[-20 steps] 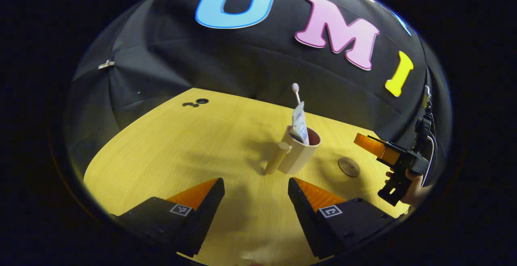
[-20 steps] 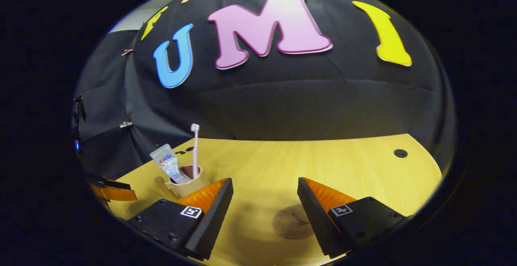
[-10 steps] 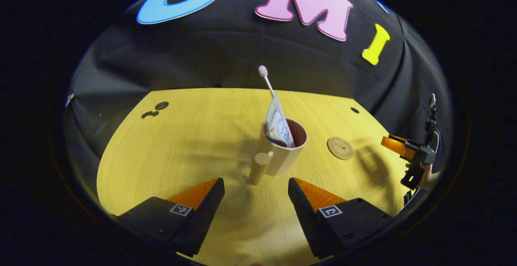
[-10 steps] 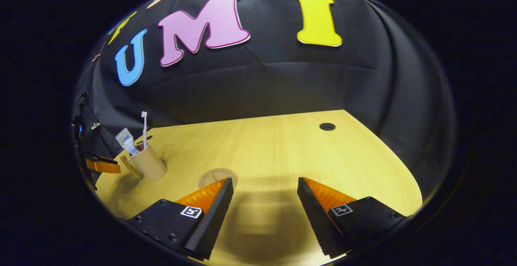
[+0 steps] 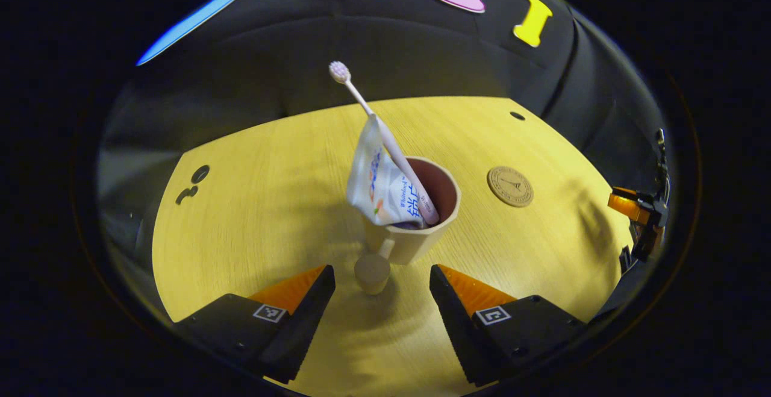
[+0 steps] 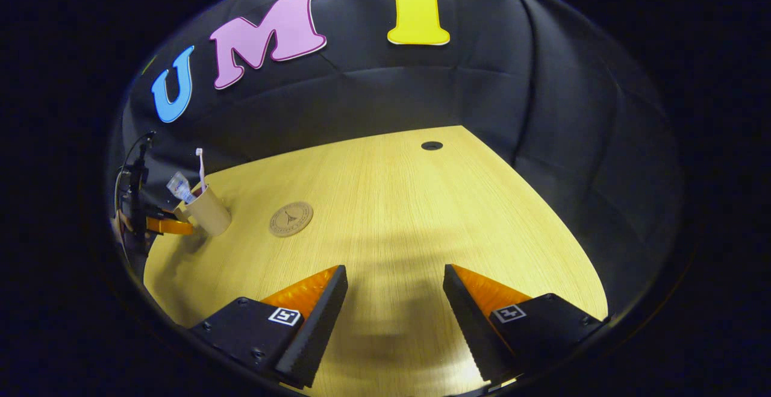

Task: Put the toothbrush and toothpaste on the desktop into the cup, then pick up the cup and place it on the coaster on the desktop.

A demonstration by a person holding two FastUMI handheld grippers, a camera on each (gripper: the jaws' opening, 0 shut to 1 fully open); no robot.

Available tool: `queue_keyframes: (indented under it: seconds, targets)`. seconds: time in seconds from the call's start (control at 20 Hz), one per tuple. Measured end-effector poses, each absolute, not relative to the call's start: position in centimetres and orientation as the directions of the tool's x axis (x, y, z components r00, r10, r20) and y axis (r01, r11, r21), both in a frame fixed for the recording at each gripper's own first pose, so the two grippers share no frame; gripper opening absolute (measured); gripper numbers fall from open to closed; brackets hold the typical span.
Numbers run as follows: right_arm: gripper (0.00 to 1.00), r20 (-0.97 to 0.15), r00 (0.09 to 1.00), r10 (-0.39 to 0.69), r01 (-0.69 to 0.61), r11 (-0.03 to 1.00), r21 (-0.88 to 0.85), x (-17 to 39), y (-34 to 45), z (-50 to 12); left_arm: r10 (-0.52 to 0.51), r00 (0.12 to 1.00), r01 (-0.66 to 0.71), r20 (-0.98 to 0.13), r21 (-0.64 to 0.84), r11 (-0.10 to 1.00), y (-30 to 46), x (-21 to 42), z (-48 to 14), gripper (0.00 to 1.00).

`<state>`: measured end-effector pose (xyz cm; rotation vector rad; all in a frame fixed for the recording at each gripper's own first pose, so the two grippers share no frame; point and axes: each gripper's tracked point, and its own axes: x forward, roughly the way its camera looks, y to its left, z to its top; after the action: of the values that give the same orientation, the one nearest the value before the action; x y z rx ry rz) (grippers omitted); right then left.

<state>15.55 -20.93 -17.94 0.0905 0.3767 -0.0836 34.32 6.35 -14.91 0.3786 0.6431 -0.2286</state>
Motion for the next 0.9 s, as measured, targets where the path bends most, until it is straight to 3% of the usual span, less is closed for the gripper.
queue_keyframes:
  seconds: [0.3, 0.65, 0.8, 0.9]
  targets:
    - [0.98, -0.445, 0.894, -0.055, 0.094, 0.993, 0.065, 10.4, -21.0, -20.0, -0.018, 0.699, 0.381, -0.715, 0.350, 0.856, 6.7, 35.1, -15.6, 0.93]
    - [0.98, -0.429, 0.899, -0.088, 0.156, 0.980, 0.125, 9.8, -21.5, -19.1, 0.020, 0.614, 0.382, -0.789, 0.319, 0.868, 5.1, 36.2, -16.5, 0.68]
    - [0.99, -0.422, 0.902, -0.089, 0.161, 0.977, 0.139, 9.7, -21.4, -18.9, 0.066, 0.595, 0.378, -0.801, 0.351, 0.857, 5.1, 36.4, -17.1, 0.53]
    - [0.98, -0.429, 0.900, -0.083, 0.170, 0.971, 0.170, 9.3, -21.2, -18.9, 0.077, 0.584, 0.363, -0.808, 0.345, 0.865, 4.8, 36.1, -17.1, 0.28]
